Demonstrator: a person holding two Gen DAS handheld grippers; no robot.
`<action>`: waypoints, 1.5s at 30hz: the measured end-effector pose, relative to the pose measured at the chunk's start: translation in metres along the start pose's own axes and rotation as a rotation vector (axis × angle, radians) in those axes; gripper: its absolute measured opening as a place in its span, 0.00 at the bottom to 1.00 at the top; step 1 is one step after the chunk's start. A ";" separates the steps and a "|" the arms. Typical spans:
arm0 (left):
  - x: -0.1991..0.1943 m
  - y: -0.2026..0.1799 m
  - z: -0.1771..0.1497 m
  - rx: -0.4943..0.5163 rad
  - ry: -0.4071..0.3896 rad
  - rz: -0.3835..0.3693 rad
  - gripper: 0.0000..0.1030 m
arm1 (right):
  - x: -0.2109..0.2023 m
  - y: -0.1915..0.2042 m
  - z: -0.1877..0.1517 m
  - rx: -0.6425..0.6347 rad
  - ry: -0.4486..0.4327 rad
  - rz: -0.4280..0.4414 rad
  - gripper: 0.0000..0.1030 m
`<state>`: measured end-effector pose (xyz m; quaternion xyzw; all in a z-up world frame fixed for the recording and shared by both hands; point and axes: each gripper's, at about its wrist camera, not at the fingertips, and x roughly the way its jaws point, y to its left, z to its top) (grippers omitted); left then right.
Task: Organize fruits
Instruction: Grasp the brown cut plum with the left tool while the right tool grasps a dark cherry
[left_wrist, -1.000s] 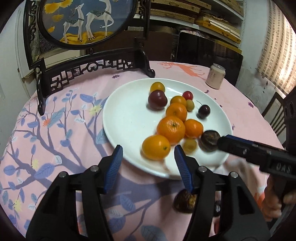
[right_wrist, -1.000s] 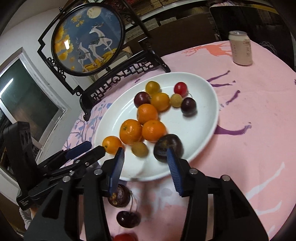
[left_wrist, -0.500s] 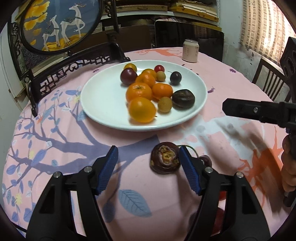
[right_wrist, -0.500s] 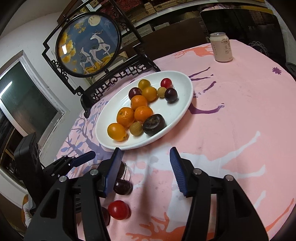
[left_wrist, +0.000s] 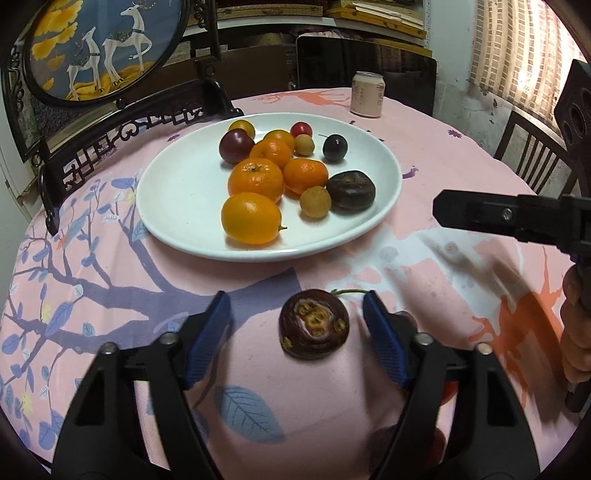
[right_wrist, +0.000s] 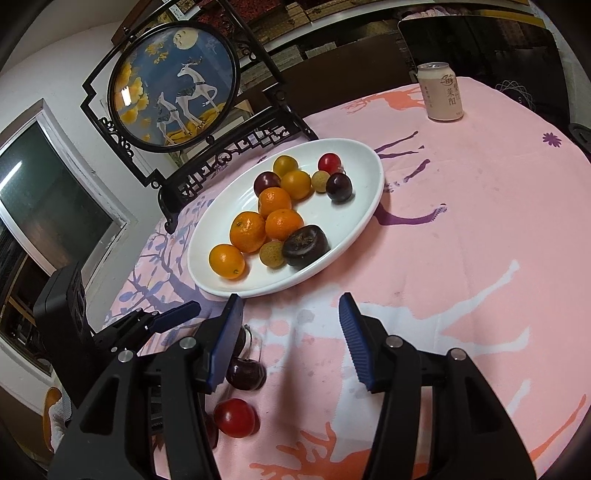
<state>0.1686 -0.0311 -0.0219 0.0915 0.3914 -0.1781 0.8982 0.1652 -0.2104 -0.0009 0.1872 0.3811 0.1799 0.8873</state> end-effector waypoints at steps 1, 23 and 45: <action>0.001 0.002 0.000 -0.007 0.009 -0.013 0.53 | 0.000 0.000 0.000 0.000 -0.001 -0.001 0.53; -0.005 0.045 -0.008 -0.129 0.030 0.116 0.39 | 0.020 0.042 -0.029 -0.226 0.139 0.004 0.53; -0.024 0.045 -0.003 -0.148 -0.038 0.096 0.39 | 0.012 0.046 -0.029 -0.247 0.088 0.028 0.30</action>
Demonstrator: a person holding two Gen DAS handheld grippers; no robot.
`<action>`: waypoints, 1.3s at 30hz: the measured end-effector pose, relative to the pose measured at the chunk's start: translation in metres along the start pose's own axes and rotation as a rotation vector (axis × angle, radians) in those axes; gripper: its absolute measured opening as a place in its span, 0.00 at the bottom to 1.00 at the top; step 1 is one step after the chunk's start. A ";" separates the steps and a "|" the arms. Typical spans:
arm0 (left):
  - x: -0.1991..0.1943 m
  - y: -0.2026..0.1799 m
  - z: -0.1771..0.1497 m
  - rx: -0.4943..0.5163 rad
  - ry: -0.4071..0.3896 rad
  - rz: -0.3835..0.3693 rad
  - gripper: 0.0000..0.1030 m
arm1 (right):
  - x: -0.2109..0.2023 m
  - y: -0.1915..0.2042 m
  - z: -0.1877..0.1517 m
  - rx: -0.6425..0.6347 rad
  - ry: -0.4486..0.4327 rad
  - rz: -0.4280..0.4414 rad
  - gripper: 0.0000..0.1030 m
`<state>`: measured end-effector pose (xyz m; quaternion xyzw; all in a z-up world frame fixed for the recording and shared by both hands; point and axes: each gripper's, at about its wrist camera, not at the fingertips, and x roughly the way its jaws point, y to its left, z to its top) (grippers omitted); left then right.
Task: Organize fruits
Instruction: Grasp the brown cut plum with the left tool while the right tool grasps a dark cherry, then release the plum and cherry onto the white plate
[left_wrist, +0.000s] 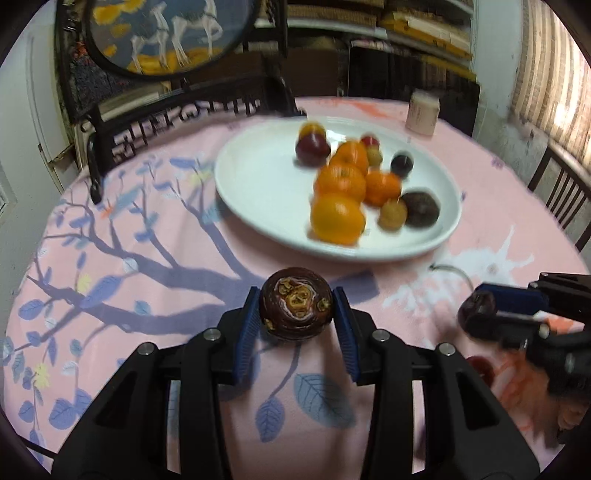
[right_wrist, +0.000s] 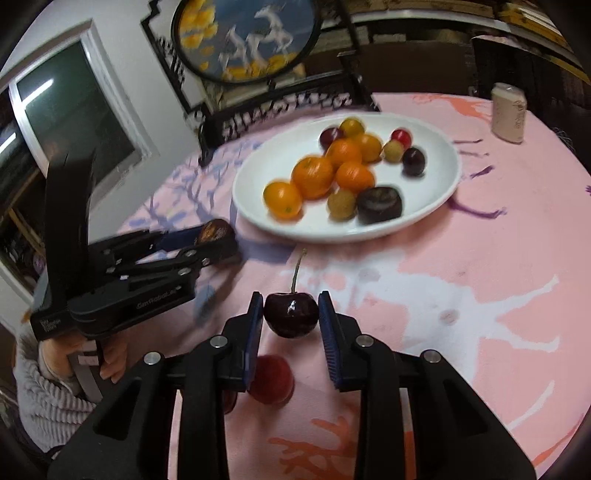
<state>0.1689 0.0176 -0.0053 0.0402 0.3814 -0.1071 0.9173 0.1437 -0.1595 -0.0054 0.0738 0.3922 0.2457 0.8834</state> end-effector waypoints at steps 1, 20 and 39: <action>-0.007 0.001 0.004 -0.011 -0.022 -0.014 0.39 | -0.006 -0.004 0.003 0.019 -0.021 0.003 0.30; 0.041 0.008 0.063 -0.044 -0.027 0.011 0.54 | 0.026 -0.053 0.068 0.137 -0.111 -0.084 0.52; -0.039 0.014 -0.021 -0.075 -0.092 0.040 0.81 | -0.022 0.018 -0.037 -0.044 -0.016 0.003 0.40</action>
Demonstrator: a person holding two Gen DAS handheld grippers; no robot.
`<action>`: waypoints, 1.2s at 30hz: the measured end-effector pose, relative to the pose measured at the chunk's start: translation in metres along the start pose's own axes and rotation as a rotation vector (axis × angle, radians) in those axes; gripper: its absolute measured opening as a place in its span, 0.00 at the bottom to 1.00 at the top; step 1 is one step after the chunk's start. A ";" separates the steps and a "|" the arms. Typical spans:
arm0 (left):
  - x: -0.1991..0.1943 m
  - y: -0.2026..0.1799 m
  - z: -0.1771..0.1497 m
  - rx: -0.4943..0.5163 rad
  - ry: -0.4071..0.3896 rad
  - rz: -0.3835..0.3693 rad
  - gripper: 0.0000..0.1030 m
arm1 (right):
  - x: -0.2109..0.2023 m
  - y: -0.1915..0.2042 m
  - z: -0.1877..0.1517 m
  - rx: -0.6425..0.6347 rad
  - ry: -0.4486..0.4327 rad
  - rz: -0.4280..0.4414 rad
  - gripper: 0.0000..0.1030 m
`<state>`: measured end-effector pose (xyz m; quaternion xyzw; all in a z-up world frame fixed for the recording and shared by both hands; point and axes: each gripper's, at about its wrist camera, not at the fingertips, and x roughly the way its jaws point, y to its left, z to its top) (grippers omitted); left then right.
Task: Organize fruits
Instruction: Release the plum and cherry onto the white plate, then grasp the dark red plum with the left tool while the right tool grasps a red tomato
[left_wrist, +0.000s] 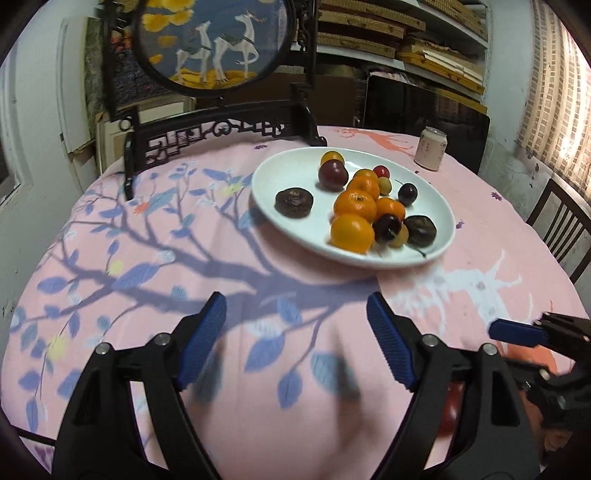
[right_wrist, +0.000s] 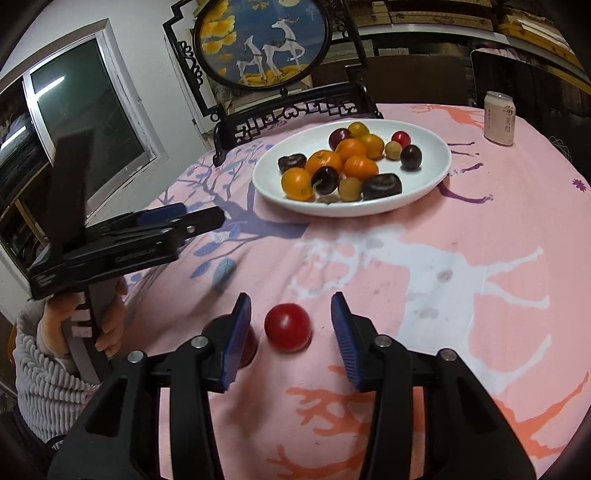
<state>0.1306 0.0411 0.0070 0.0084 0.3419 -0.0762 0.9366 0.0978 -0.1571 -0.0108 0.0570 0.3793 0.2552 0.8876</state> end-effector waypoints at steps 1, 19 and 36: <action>-0.005 0.000 -0.004 0.001 -0.010 0.005 0.84 | 0.002 0.000 0.000 0.004 0.009 0.003 0.39; -0.027 -0.016 -0.024 0.065 -0.021 -0.063 0.88 | 0.016 -0.011 -0.001 0.091 0.062 0.025 0.29; -0.008 -0.079 -0.050 0.315 0.153 -0.280 0.52 | -0.006 -0.048 0.009 0.254 -0.030 -0.021 0.29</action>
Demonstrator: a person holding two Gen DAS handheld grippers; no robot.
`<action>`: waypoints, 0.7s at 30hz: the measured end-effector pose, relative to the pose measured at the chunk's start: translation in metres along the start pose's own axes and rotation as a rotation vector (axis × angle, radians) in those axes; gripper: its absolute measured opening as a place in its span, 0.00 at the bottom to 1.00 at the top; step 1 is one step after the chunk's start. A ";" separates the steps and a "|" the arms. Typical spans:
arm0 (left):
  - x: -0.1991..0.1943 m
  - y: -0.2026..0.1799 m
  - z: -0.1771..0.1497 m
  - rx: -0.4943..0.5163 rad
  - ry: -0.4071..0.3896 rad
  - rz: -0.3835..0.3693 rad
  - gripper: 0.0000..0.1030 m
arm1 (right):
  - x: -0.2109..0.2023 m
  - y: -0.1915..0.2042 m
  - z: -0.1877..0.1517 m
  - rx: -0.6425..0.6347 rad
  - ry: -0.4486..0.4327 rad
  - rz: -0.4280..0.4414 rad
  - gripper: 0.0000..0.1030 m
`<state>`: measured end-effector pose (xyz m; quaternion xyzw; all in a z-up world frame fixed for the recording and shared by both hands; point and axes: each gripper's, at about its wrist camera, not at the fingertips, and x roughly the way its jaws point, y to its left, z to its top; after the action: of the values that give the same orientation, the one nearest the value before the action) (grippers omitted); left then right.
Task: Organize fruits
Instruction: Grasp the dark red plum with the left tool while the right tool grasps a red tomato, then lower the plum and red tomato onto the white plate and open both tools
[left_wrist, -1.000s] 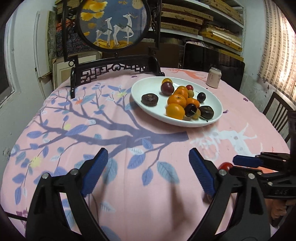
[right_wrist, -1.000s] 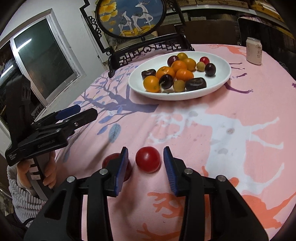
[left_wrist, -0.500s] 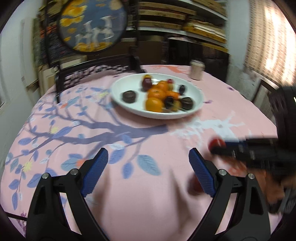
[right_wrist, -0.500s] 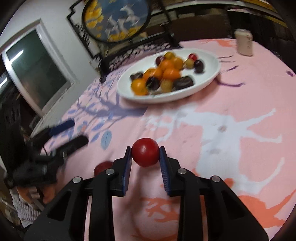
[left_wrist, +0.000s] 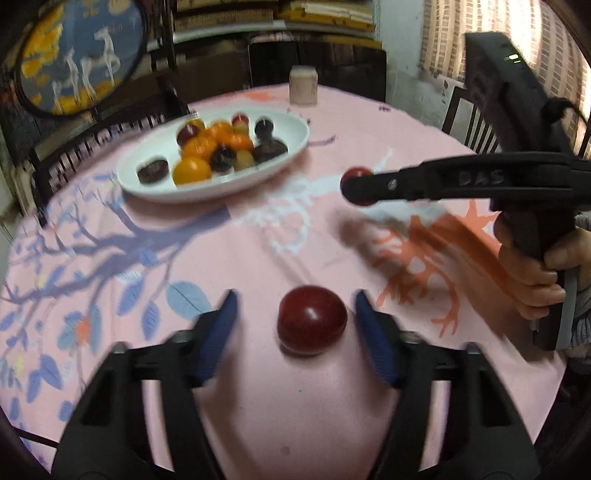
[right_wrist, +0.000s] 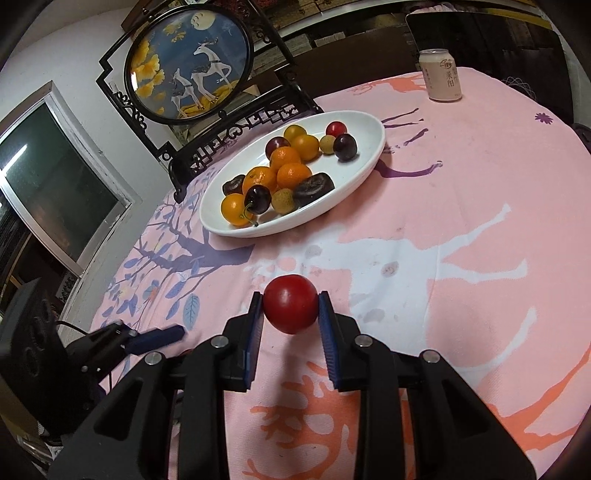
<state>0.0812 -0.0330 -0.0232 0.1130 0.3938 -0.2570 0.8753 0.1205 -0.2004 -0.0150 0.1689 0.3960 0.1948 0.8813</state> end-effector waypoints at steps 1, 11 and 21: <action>0.003 0.001 0.000 -0.009 0.013 -0.023 0.46 | 0.000 0.000 0.000 -0.001 0.000 0.001 0.29; 0.001 0.005 -0.002 -0.048 0.004 -0.037 0.36 | -0.001 0.000 -0.001 0.001 -0.001 -0.004 0.29; -0.014 0.054 0.053 -0.137 -0.102 0.140 0.36 | -0.005 0.005 0.034 -0.032 -0.068 -0.074 0.29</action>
<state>0.1360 -0.0037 0.0221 0.0673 0.3566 -0.1730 0.9156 0.1420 -0.2038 0.0116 0.1464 0.3688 0.1624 0.9034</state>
